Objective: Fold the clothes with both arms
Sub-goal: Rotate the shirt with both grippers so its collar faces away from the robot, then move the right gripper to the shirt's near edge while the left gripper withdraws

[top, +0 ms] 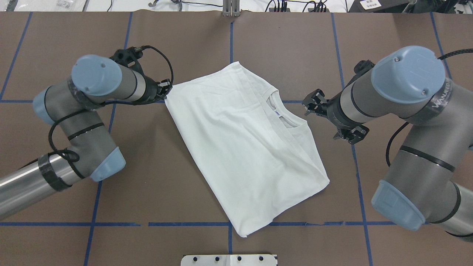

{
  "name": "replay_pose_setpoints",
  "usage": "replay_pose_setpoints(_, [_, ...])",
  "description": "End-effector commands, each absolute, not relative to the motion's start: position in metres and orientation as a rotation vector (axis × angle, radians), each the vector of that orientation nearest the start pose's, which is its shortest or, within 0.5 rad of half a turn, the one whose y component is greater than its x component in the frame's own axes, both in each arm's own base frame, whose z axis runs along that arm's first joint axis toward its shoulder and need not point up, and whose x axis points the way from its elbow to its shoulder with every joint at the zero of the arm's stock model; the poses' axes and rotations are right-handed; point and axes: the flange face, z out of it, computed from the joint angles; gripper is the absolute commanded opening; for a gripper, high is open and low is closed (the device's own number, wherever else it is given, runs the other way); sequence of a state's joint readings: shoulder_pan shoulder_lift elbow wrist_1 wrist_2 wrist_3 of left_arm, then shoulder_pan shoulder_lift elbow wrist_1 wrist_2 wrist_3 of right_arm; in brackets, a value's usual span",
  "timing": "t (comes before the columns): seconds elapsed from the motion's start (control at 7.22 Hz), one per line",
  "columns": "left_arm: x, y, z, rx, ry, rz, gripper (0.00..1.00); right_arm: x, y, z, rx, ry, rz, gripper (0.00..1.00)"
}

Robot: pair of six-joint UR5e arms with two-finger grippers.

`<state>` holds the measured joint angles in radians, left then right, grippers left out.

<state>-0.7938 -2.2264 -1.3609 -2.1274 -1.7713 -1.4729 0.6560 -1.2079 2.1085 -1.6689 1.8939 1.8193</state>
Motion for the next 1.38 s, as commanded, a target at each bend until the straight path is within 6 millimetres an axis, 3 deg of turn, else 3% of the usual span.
replay_pose_setpoints(0.0, [0.449, -0.701, 0.308, 0.351, 0.968, -0.543, 0.38, -0.37, -0.399, 0.242, -0.143, -0.874, 0.695, 1.0])
replay_pose_setpoints(0.14, [0.449, -0.703, 0.295, 0.377, 0.979, -0.525, 0.55, -0.379, -0.398, 0.239, -0.139, -0.905, 0.675, 1.0])
replay_pose_setpoints(0.42, [0.44, -0.698, 0.26, 0.404, 1.032, -0.509, 0.59, -0.404, -0.391, 0.242, -0.126, -0.951, 0.635, 1.0])
replay_pose_setpoints(0.69, [0.416, -0.656, 0.278, 0.326, 1.104, -0.428, 0.59, -0.426, -0.373, 0.229, -0.093, -0.965, 0.597, 1.0])
replay_pose_setpoints(0.83, [0.402, -0.645, 0.282, 0.333, 1.117, -0.426, 0.59, -0.439, -0.371, 0.226, -0.097, -0.964, 0.573, 1.0])
replay_pose_setpoints(1.11, [0.397, -0.641, 0.29, 0.332, 1.113, -0.429, 0.59, -0.472, -0.375, 0.224, -0.111, -0.941, 0.562, 1.0])
replay_pose_setpoints(1.25, [0.397, -0.641, 0.29, 0.331, 1.113, -0.43, 0.59, -0.478, -0.371, 0.229, -0.124, -0.928, 0.576, 1.0])
